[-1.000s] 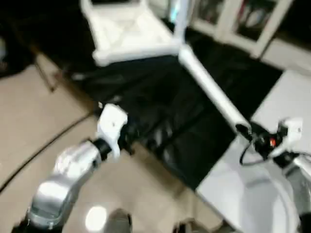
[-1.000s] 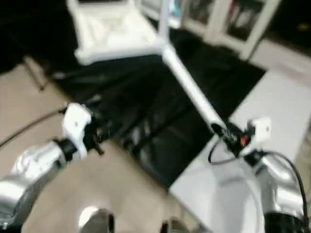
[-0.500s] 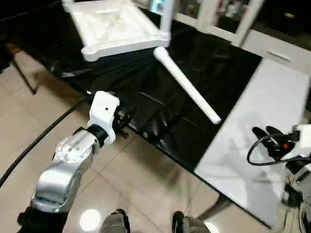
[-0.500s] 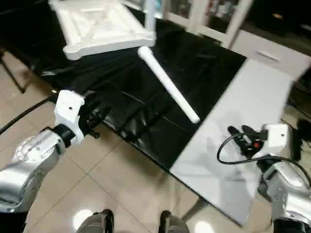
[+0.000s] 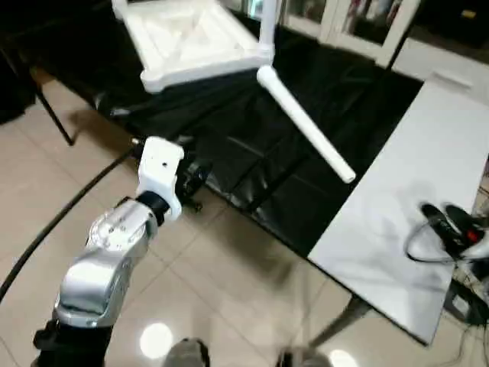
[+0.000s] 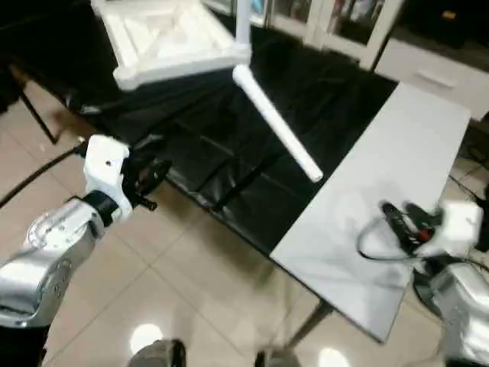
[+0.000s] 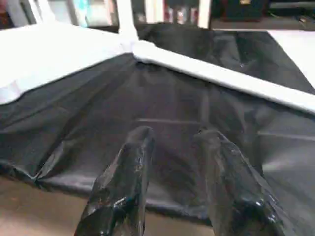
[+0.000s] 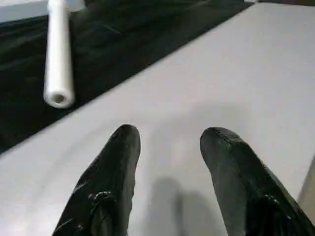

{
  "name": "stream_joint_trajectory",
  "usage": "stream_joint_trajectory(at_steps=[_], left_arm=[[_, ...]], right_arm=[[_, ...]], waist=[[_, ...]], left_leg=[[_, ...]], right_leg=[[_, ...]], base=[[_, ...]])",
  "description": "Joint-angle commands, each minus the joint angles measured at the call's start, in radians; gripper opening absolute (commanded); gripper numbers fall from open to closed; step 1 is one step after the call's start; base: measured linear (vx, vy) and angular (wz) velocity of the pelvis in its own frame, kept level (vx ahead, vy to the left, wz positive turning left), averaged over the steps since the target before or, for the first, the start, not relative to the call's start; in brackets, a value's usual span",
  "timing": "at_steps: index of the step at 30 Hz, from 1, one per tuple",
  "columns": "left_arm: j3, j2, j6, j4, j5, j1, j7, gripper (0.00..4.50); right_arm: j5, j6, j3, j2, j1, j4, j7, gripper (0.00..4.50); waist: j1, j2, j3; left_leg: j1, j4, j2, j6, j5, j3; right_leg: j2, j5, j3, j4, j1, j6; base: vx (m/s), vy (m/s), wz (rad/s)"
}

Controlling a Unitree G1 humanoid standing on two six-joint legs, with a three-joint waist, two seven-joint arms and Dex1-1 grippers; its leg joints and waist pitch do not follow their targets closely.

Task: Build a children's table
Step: Pick table leg

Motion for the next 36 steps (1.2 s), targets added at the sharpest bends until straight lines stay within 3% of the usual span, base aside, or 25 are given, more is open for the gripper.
stream_joint_trajectory(at_steps=[1, 3, 5, 6, 7, 8, 9, 12, 13, 14, 15, 16, 18, 19, 20, 22, 23, 25, 26, 28, 30, 31, 32, 34, 36], left_arm=[[0.006, 0.005, 0.001, 0.008, -0.006, -0.011, -0.014, 1.72], [0.004, 0.005, -0.002, 0.017, -0.001, -0.018, -0.016, 1.72], [0.004, 0.006, -0.003, 0.019, -0.001, -0.019, -0.018, 1.72], [0.003, 0.008, -0.005, 0.020, 0.002, -0.020, -0.020, 1.72], [0.005, 0.009, -0.006, 0.020, 0.001, -0.018, -0.022, 1.72], [0.007, 0.010, -0.006, 0.021, 0.000, -0.017, -0.024, 1.72], [0.009, 0.010, -0.007, 0.017, -0.001, -0.014, -0.026, 1.72], [0.014, 0.013, -0.010, -0.007, 0.002, 0.011, -0.023, 1.72], [0.015, 0.013, -0.015, -0.011, 0.005, 0.019, -0.021, 1.72], [0.014, 0.015, -0.025, -0.012, 0.025, 0.028, -0.003, 1.72], [0.013, 0.017, -0.033, -0.012, 0.038, 0.034, 0.009, 1.72], [0.022, 0.013, -0.046, -0.011, 0.032, 0.042, 0.010, 1.72], [0.042, 0.014, -0.066, -0.007, 0.024, 0.057, 0.009, 1.72], [0.060, 0.005, -0.071, -0.005, 0.016, 0.064, 0.018, 1.72], [0.075, 0.003, -0.066, -0.006, 0.012, 0.077, 0.027, 1.72], [0.084, 0.006, -0.074, -0.010, 0.019, 0.095, 0.036, 1.72], [0.090, 0.004, -0.074, -0.013, 0.018, 0.106, 0.040, 1.72], [0.093, -0.006, -0.079, -0.019, 0.027, 0.129, 0.051, 1.72], [0.095, -0.010, -0.081, -0.021, 0.030, 0.139, 0.057, 1.72], [0.097, -0.014, -0.093, -0.019, 0.034, 0.149, 0.062, 1.72], [0.102, -0.017, -0.108, -0.017, 0.044, 0.154, 0.075, 1.72], [0.106, -0.020, -0.111, -0.018, 0.051, 0.154, 0.086, 1.72], [0.107, -0.021, -0.112, -0.017, 0.052, 0.155, 0.088, 1.72], [0.114, -0.024, -0.117, -0.024, 0.058, 0.160, 0.102, 1.72], [0.134, -0.035, -0.112, -0.042, 0.060, 0.169, 0.130, 1.72]], right_arm=[[0.010, 0.003, -0.005, -0.004, -0.007, -0.019, -0.008, 2.20], [0.013, 0.000, -0.006, -0.006, -0.007, -0.019, -0.010, 2.20], [0.015, -0.002, -0.008, -0.006, -0.007, -0.018, -0.013, 2.20], [0.015, -0.004, -0.010, -0.007, -0.006, -0.018, -0.014, 2.20], [0.014, -0.007, -0.011, -0.006, -0.006, -0.016, -0.016, 2.20], [0.014, -0.009, -0.012, -0.006, -0.007, -0.014, -0.018, 2.20], [0.017, -0.007, -0.013, -0.002, -0.002, -0.024, -0.021, 2.20], [0.038, 0.000, -0.026, 0.027, 0.033, -0.093, -0.053, 2.20], [0.044, 0.000, -0.029, 0.036, 0.041, -0.110, -0.062, 2.20], [0.052, -0.001, -0.036, 0.051, 0.052, -0.139, -0.080, 2.20], [0.055, -0.002, -0.041, 0.061, 0.058, -0.157, -0.091, 2.20], [0.064, 0.001, -0.048, 0.075, 0.065, -0.181, -0.105, 2.20], [0.068, 0.005, -0.054, 0.106, 0.080, -0.233, -0.144, 2.20], [0.073, 0.017, -0.051, 0.121, 0.089, -0.263, -0.160, 2.20], [0.075, 0.042, -0.046, 0.140, 0.100, -0.299, -0.192, 2.20], [0.093, 0.063, -0.036, 0.163, 0.117, -0.352, -0.207, 2.20], [0.107, 0.081, -0.037, 0.179, 0.125, -0.377, -0.230, 2.20], [0.125, 0.116, -0.023, 0.201, 0.150, -0.432, -0.264, 2.20], [0.127, 0.131, -0.014, 0.212, 0.161, -0.455, -0.276, 2.20], [0.124, 0.146, -0.002, 0.227, 0.172, -0.481, -0.290, 2.20], [0.114, 0.152, 0.008, 0.247, 0.168, -0.482, -0.309, 2.20], [0.104, 0.152, 0.017, 0.255, 0.165, -0.478, -0.314, 2.20], [0.101, 0.152, 0.020, 0.257, 0.164, -0.476, -0.316, 2.20], [0.096, 0.163, 0.032, 0.267, 0.162, -0.475, -0.338, 2.20], [0.096, 0.175, 0.046, 0.274, 0.159, -0.481, -0.354, 2.20]], waist=[[0.023, -0.048, -0.039], [0.029, -0.040, -0.046], [0.019, 0.023, -0.077], [0.003, 0.045, -0.089], [-0.057, 0.068, -0.094], [-0.066, 0.053, -0.123], [-0.071, 0.048, -0.128], [-0.082, 0.013, -0.126], [-0.078, -0.023, -0.113], [-0.054, -0.096, -0.118], [-0.037, -0.118, -0.102], [-0.057, -0.092, -0.128], [-0.065, -0.073, -0.125], [-0.067, -0.057, -0.119], [-0.069, -0.041, -0.124], [-0.059, -0.008, -0.128], [-0.049, -0.014, -0.131], [-0.026, -0.035, -0.127], [0.016, -0.027, -0.091], [0.003, -0.038, -0.091], [-0.038, -0.022, -0.070], [-0.059, 0.006, -0.099], [-0.060, 0.000, -0.107], [-0.061, -0.011, -0.097], [-0.054, -0.050, -0.121]], left_leg=[[-0.096, 0.090, -0.044, 0.063, -0.096, -0.058], [-0.070, 0.036, -0.046, 0.082, -0.093, -0.065], [-0.020, -0.095, -0.016, 0.128, 0.006, -0.060], [0.043, -0.129, 0.020, 0.132, 0.014, -0.082], [0.152, -0.182, 0.126, 0.249, -0.194, -0.215], [0.218, -0.145, 0.162, 0.341, -0.191, -0.250], [0.222, -0.127, 0.158, 0.375, -0.104, -0.244], [0.169, -0.115, 0.113, 0.455, 0.278, -0.155], [0.130, -0.093, 0.012, 0.376, 0.231, -0.086], [0.007, -0.052, -0.109, 0.272, -0.027, -0.032], [-0.009, 0.003, -0.127, 0.229, -0.109, -0.028], [-0.056, 0.067, -0.108, 0.144, -0.072, -0.084], [-0.066, 0.032, -0.087, 0.038, 0.214, -0.106], [-0.056, 0.005, -0.078, 0.011, 0.303, -0.099], [-0.064, -0.007, -0.067, 0.018, 0.320, -0.101], [-0.100, -0.044, -0.014, 0.023, 0.106, -0.084], [-0.063, -0.034, -0.004, 0.029, -0.027, -0.058], [-0.061, 0.010, -0.029, 0.043, -0.126, -0.048], [-0.076, 0.085, 0.001, -0.019, -0.177, -0.119], [-0.037, -0.006, -0.037, -0.028, -0.186, -0.110], [0.100, -0.133, -0.006, 0.059, -0.421, -0.070], [0.043, -0.206, 0.065, 0.095, -0.571, -0.044], [0.034, -0.232, 0.116, 0.110, -0.585, -0.026], [0.026, -0.250, 0.132, -0.008, -0.663, 0.056], [0.064, -0.245, 0.130, -0.206, -0.618, 0.094]], right_leg=[[-0.143, -1.008, 0.146, -0.271, 0.121, -0.113], [-0.100, -0.758, 0.142, -0.264, 0.133, -0.187], [-0.011, -0.330, 0.073, -0.252, 0.139, -0.240], [0.010, -0.236, 0.029, -0.228, 0.099, -0.206], [0.050, -0.213, -0.023, -0.072, -0.028, -0.153], [0.033, -0.118, -0.021, 0.015, -0.113, -0.035], [0.023, -0.067, -0.021, 0.033, -0.147, 0.020], [-0.006, 0.156, -0.003, 0.045, -0.236, 0.077], [-0.024, 0.335, 0.012, -0.066, -0.203, -0.023], [-0.030, 0.237, 0.105, -0.148, -0.033, 0.054], [-0.066, -0.058, 0.143, -0.227, -0.023, 0.101], [-0.154, -0.001, 0.184, -0.176, 0.056, -0.086], [-0.112, 0.835, 0.117, -0.099, 0.045, -0.073], [-0.103, 1.260, 0.070, -0.089, -0.001, -0.055], [-0.109, 1.333, 0.054, -0.087, -0.016, -0.059], [-0.053, 0.884, 0.120, -0.121, -0.016, -0.091], [-0.033, 0.548, 0.168, -0.157, -0.033, -0.129], [-0.080, 0.240, 0.249, -0.201, 0.000, -0.198], [-0.165, -0.234, 0.347, -0.270, -0.008, -0.251], [-0.023, -0.478, 0.303, -0.268, -0.035, -0.177], [0.113, -0.473, 0.179, -0.216, -0.179, -0.059], [0.084, -0.261, 0.031, -0.005, -0.171, -0.071], [0.028, -0.068, -0.057, 0.060, -0.157, -0.101], [0.001, 0.001, -0.136, 0.079, -0.134, -0.121], [-0.054, -0.084, -0.107, 0.010, -0.105, -0.126]], base=[[0.139, -0.057, 0.07], [0.137, -0.052, 0.18], [0.154, -0.030, 0.36], [0.165, 0.027, 0.25], [0.217, 0.041, 0.11], [0.217, 0.041, 0.11], [0.267, 0.017, 0.10], [0.240, -0.021, 0.07], [0.085, -0.109, 0.02], [0.085, -0.109, 0.02], [0.083, -0.096, 0.08], [0.256, -0.096, -0.01], [0.191, -0.093, -0.08], [-0.091, -0.048, -0.13], [-0.091, -0.048, -0.13], [-0.089, 0.034, -0.34], [-0.043, 0.062, -0.39], [-0.021, 0.166, -0.47], [-0.035, 0.209, -0.51], [-0.082, 0.280, -0.63], [-0.126, 0.297, -0.53], [-0.178, 0.280, -0.50], [-0.178, 0.280, -0.50], [-0.108, 0.259, -0.47], [-0.073, 0.203, -0.58]])
